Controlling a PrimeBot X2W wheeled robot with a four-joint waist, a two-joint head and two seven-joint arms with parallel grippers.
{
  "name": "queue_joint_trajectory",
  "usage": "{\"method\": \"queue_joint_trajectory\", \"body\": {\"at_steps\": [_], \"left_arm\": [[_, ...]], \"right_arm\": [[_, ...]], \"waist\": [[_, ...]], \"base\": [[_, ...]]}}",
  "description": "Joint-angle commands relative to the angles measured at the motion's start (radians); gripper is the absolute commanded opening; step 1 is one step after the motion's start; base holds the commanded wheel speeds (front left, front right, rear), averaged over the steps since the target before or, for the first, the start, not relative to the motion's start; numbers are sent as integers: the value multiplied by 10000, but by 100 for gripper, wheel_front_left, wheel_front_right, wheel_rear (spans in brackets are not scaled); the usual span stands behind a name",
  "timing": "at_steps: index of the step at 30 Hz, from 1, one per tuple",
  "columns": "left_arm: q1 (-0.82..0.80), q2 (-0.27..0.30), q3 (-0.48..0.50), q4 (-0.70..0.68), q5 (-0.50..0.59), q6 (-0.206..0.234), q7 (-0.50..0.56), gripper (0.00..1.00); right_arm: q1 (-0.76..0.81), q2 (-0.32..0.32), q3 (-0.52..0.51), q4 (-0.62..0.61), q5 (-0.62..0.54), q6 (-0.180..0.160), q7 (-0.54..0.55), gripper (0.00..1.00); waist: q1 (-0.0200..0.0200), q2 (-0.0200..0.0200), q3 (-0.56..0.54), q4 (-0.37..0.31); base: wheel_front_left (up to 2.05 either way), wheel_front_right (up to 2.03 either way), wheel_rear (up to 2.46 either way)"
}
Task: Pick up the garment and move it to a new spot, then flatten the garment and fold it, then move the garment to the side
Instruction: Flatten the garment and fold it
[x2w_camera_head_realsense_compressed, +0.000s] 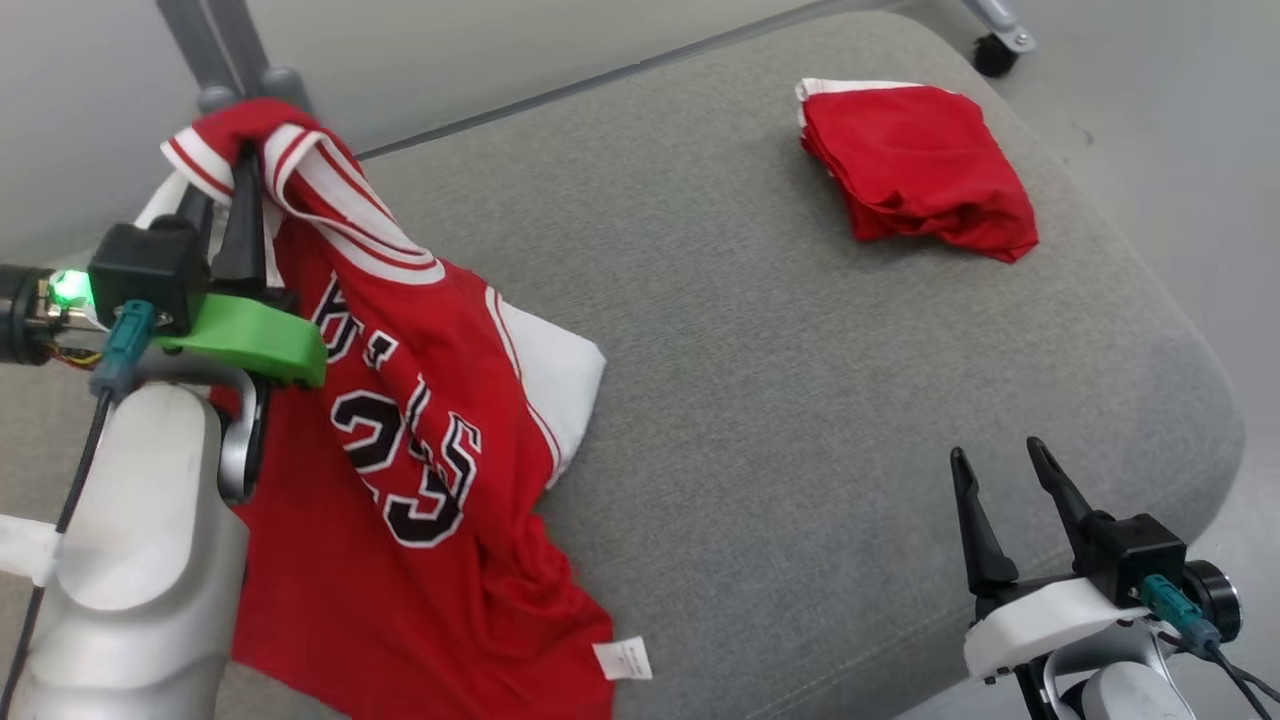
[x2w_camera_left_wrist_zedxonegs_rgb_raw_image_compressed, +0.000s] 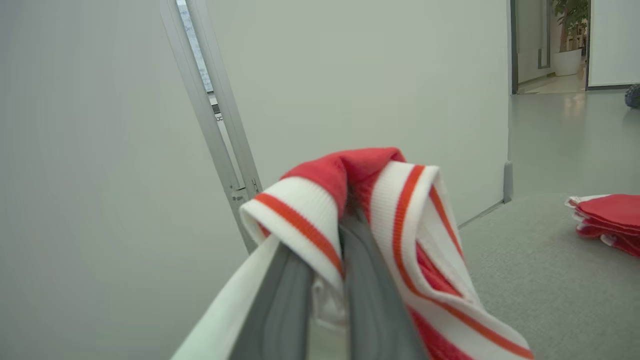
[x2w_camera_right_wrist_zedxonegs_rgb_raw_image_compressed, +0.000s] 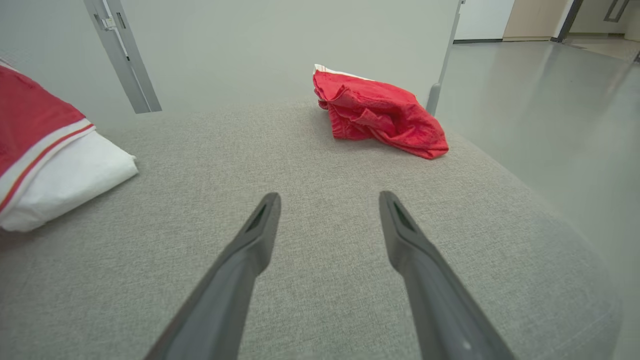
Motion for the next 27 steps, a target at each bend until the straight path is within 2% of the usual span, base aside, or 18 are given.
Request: {"method": "queue_joint_trajectory", "body": {"at_steps": [1,7,15,21,27], "left_arm": [[-176,53,114,-300,-30,97,-68,0],[632,-167,93,-2502,40,261,-79,0],[2167,-383,-342,-5038,-233,-16,-83,0],[3064,-545,-786,-6265,-583,-133,244,0],[3473,-548,-1017,-6982,-754,-159,654,0]], "right_arm": [[94,3,-111,-9,100,-15,-27,100],[519,35,-671,-76,89,-15,-25,100],[587,39,-916,-138,-5,-15,-25,100],[484,-35,-965,-111,-62,-15,-25,100],[566,-13,-883,-72,-51,-15,-25,100]], "waist": [[0,-1,322,-956],[0,-1,73,-1081],[0,-1,-200,-608],[0,-1,-346,-367],[0,-1,-463,-413]], "base": [[0,0,0],[0,0,0],[0,0,0],[0,0,0],[0,0,0]]}}
